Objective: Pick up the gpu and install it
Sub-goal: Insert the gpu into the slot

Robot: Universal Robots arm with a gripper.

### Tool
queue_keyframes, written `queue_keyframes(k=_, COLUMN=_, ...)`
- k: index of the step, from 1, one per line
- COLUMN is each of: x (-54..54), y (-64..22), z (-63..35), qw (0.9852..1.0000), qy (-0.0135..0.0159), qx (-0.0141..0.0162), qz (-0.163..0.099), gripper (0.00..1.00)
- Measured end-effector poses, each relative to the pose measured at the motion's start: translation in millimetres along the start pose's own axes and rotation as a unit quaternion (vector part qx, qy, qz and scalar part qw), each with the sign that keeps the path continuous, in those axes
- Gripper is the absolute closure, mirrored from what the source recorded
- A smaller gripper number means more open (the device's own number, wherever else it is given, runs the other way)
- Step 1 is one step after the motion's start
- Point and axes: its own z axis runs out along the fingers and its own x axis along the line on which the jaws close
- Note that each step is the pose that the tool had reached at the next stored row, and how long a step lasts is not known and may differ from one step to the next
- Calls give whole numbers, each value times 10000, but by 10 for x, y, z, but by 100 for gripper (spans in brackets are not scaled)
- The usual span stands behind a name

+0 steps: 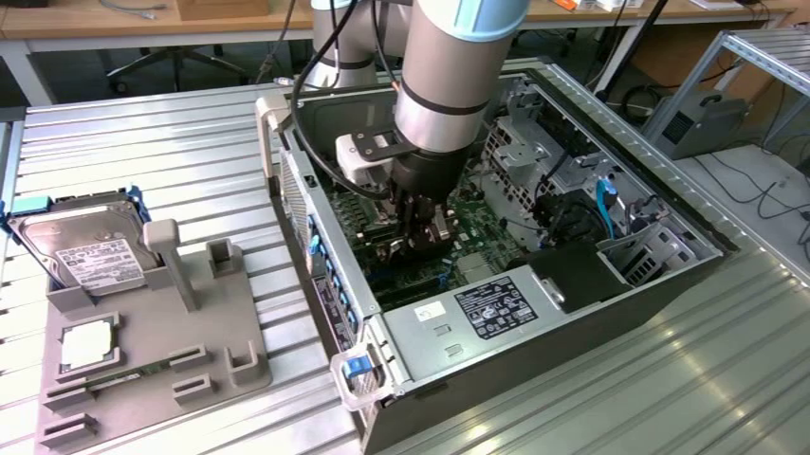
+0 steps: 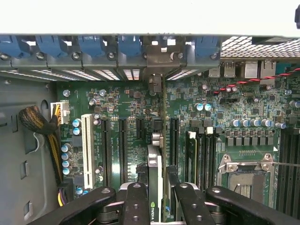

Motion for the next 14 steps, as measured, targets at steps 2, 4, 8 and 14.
queue_keyframes(k=2, x=0, y=0, z=2, qw=10000, qy=0, qx=0, qz=-1, gripper=73)
queue_keyframes(k=4, x=0, y=0, z=7, qw=10000, qy=-1, qx=0, qz=0, gripper=73)
queue_keyframes(k=8, x=-2, y=-1, z=9, qw=10000, qy=-3, qx=1, qz=-1, gripper=73)
queue_keyframes(k=14, x=-8, y=-1, z=20, qw=10000, qy=-4, qx=2, qz=-1, gripper=73)
